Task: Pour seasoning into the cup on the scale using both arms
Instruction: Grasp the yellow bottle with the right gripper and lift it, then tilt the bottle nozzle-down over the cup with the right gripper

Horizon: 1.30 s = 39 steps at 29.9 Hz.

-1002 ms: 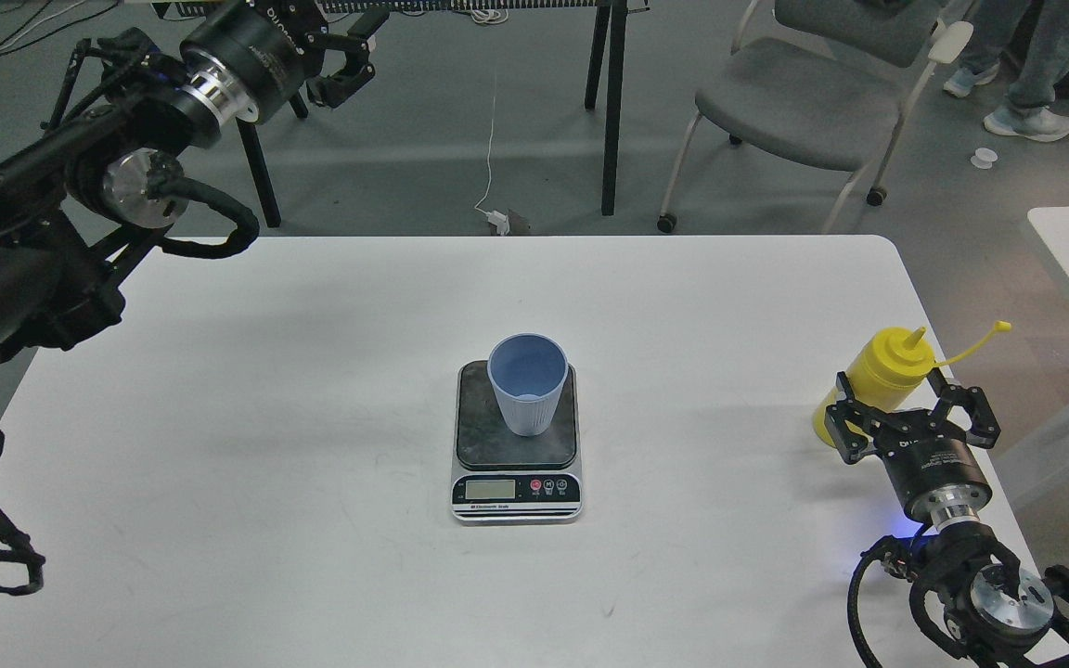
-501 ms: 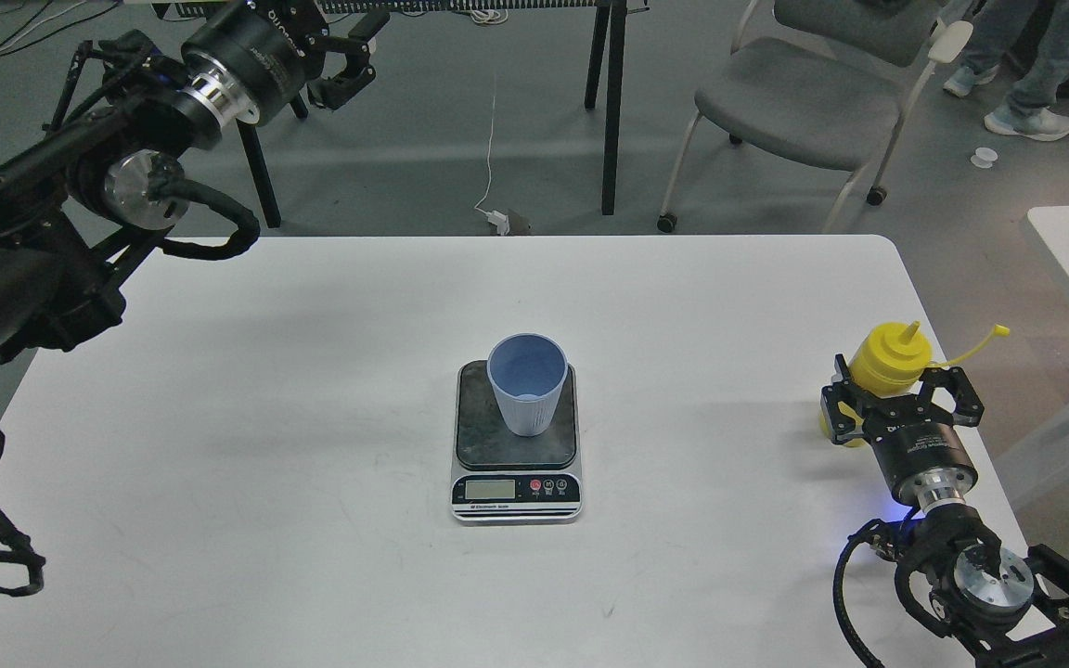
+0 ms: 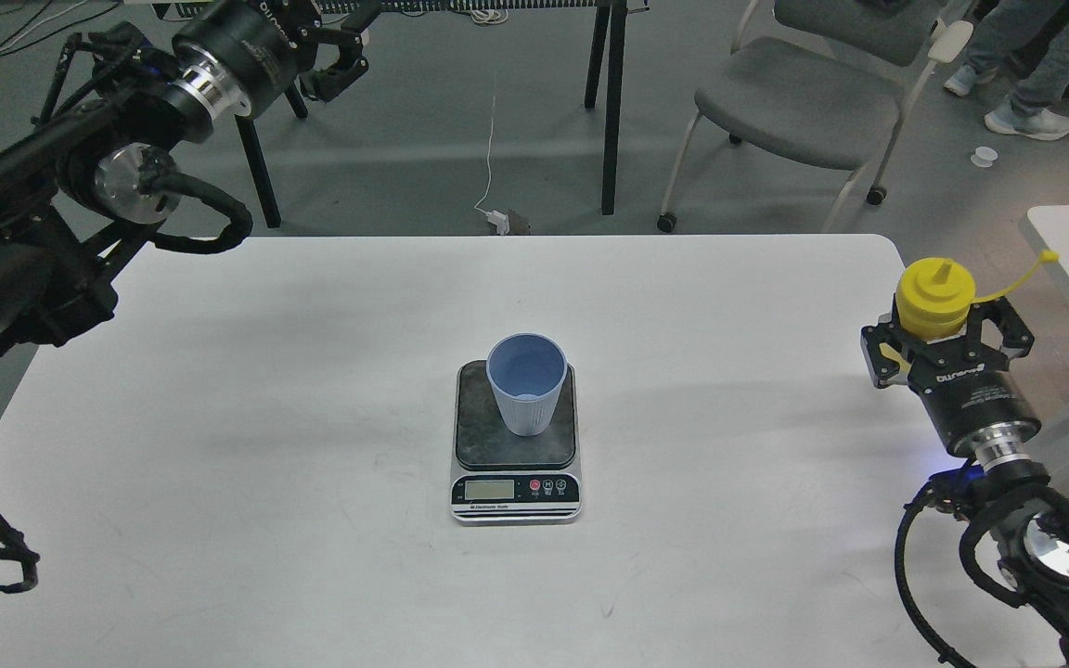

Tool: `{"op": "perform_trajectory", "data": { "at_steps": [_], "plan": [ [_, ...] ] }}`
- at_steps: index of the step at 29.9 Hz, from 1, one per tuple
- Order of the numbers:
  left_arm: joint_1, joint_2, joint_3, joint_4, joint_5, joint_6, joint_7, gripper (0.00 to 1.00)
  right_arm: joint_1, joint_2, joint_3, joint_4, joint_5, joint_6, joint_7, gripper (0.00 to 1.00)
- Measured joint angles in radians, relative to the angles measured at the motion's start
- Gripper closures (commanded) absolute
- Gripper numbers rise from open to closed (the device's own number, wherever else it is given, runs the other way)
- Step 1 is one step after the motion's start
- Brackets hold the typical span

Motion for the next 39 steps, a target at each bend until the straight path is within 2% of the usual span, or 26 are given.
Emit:
{"op": "perform_trajectory", "data": {
  "at_steps": [5, 10, 18, 26, 30, 39],
  "plan": [
    [0.006, 0.004, -0.008, 0.000, -0.001, -0.001, -0.005, 0.01, 0.100, -0.038, 0.018, 0.117, -0.229, -0.028, -0.001, 0.72],
    [0.018, 0.005, -0.009, 0.000, -0.002, -0.003, -0.006, 0.00, 0.215, -0.027, -0.010, 0.171, -0.483, -0.230, -0.002, 0.72],
    [0.020, 0.006, -0.009, 0.000, -0.014, -0.010, -0.005, 0.00, 0.448, 0.012, -0.222, 0.169, -0.751, -0.483, 0.004, 0.74],
    [0.020, 0.012, -0.016, 0.000, -0.015, -0.011, -0.011, 0.00, 0.594, 0.093, -0.499, 0.134, -1.184, -0.757, 0.062, 0.74],
    [0.029, 0.012, -0.023, 0.000, -0.015, -0.012, -0.012, 0.00, 0.655, 0.107, -0.584, 0.103, -1.308, -0.802, 0.079, 0.74],
    [0.035, 0.011, -0.041, -0.030, -0.017, -0.001, -0.011, 0.01, 0.782, 0.145, -0.753, 0.069, -1.426, -0.854, 0.076, 0.75]
  ]
}}
